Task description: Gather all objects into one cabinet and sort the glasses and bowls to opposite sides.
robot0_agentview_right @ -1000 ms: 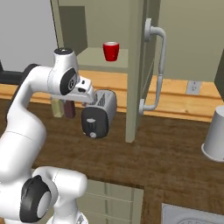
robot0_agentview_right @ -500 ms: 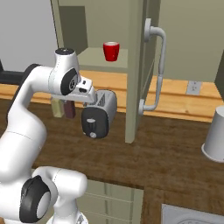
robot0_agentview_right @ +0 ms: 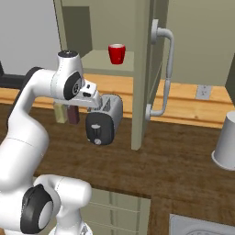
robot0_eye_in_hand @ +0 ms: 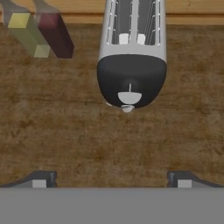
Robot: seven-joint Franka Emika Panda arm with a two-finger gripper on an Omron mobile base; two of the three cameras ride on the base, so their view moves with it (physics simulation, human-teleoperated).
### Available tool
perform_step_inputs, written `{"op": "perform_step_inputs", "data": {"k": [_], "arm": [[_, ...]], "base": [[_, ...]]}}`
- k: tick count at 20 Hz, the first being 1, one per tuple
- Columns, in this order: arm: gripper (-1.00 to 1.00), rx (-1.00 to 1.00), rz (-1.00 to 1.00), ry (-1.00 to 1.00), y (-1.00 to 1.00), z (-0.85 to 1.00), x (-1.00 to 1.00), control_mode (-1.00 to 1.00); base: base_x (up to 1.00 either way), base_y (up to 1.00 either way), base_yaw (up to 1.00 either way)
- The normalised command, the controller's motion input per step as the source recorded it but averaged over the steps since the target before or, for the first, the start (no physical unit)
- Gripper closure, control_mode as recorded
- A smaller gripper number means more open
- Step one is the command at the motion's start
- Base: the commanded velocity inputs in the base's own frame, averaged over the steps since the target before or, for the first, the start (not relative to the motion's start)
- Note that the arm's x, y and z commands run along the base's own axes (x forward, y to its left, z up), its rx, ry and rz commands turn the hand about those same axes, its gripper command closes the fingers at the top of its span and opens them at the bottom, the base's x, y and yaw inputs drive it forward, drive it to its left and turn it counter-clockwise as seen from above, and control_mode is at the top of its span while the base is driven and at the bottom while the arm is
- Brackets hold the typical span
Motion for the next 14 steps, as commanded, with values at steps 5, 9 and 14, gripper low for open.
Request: {"op": "perform_step_inputs", "data": {"k": [5, 9, 14], "arm": [[-1.0, 0.0, 0.0, 0.0, 0.0, 0.0, 0.0, 1.0], [-1.0, 0.0, -0.01, -0.04, -0.26, 0.43, 0.0, -1.0], [-1.0, 0.0, -0.01, -0.01, -0.39, 0.57, 0.0, -1.0]], "base": [[0.0, -0.07, 0.0], [0.0, 0.0, 0.0], [0.0, 0.0, 0.0]]}}
